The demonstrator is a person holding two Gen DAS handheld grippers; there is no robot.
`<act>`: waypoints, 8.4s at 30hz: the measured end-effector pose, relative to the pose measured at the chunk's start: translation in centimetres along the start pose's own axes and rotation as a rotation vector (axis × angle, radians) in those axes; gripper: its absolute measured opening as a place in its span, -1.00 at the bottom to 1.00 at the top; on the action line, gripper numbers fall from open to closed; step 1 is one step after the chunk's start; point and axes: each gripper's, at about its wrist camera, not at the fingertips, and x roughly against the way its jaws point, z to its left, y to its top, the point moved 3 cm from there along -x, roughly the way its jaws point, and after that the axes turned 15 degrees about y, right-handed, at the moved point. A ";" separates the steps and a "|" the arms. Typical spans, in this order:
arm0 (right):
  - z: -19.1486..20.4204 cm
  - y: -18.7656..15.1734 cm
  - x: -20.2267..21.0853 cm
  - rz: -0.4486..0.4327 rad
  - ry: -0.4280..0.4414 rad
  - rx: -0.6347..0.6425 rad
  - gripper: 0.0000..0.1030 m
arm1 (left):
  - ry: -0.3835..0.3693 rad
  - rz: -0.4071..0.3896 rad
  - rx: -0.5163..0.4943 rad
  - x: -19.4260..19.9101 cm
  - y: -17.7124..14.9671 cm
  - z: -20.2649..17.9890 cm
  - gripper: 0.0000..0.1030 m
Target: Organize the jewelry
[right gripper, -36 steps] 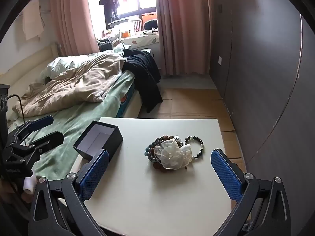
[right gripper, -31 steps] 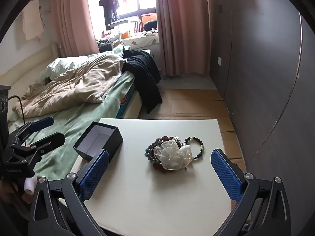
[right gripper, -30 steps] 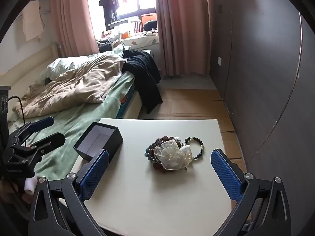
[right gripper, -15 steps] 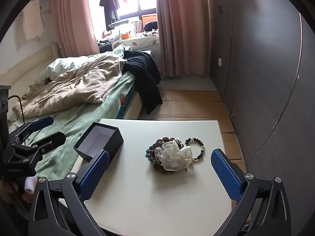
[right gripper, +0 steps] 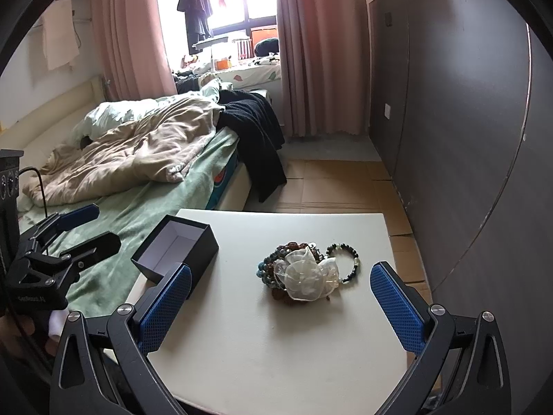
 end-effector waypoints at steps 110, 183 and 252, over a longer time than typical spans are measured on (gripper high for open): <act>-13.4 -4.2 -14.2 0.237 0.123 -0.800 0.32 | -0.260 0.405 0.094 -16.8 -2.8 -8.9 -0.83; 1.2 0.2 -17.5 0.017 0.517 -0.656 0.52 | -0.048 0.256 0.362 -9.2 0.7 8.1 -0.84; -18.4 -2.3 -3.5 -0.031 -0.116 -0.791 1.00 | -0.100 0.327 -0.042 -15.4 -2.2 -10.1 0.36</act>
